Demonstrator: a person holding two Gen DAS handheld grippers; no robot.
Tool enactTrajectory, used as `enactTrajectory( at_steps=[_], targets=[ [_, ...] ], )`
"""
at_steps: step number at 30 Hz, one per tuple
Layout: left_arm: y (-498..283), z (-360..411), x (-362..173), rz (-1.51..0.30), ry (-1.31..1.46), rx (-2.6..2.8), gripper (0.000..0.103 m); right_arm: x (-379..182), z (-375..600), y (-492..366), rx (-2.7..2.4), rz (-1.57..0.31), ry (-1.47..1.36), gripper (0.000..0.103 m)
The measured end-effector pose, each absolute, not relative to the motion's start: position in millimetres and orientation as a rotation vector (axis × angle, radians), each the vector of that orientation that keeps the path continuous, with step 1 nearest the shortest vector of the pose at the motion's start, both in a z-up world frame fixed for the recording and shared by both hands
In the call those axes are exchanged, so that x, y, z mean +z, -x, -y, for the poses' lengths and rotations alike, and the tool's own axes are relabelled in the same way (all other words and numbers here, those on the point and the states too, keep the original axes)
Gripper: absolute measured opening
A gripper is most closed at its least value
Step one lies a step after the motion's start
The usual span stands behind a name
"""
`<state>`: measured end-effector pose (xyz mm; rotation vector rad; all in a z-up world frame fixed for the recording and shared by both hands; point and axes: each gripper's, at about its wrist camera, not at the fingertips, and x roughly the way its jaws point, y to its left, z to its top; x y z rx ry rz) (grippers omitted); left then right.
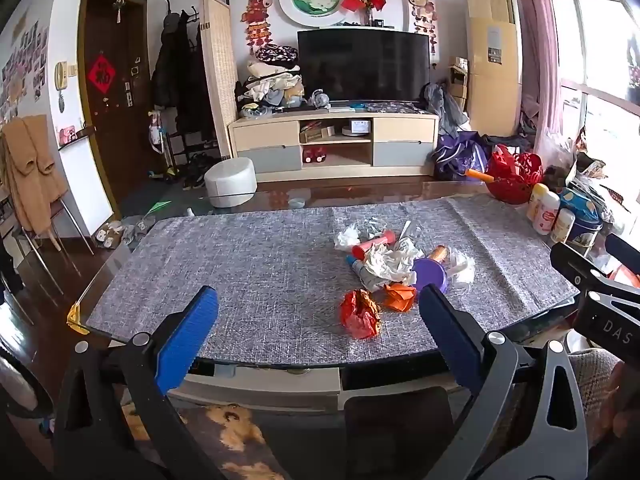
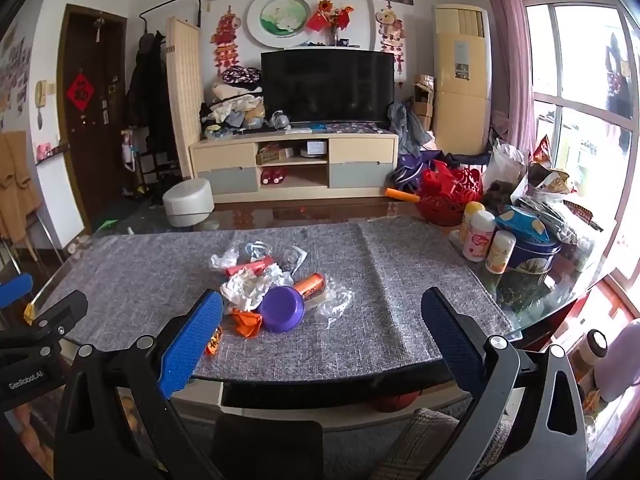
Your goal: Collect trash
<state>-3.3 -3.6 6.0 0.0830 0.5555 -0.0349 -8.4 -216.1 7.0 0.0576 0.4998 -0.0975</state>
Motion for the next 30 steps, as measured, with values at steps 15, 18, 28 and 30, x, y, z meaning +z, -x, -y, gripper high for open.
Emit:
enactTrajectory(
  at_steps=[15,18,28,30],
  targets=[
    [3.0,6.8,11.4,-0.552,-0.089,-0.040,0.095,6.3,220.3,9.9,-0.093,-0.494,-0.069,0.100],
    [3.1,7.5,9.8,-0.551,-0.087,-0.036,0.095,6.6,220.3,10.2,-0.092,-0.495,-0.071,0.100],
    [3.3,9.0,11.4,-0.550,-0.088,-0.045,0.095,6.4,220.2,10.1,-0.094,-0.494,-0.073,0.100],
    [2.7,9.6,12.6,-0.550,-0.088,-0.046,0.095,6.4,219.7,10.2,-0.094,-0.495,-0.075,0.100]
  ],
)
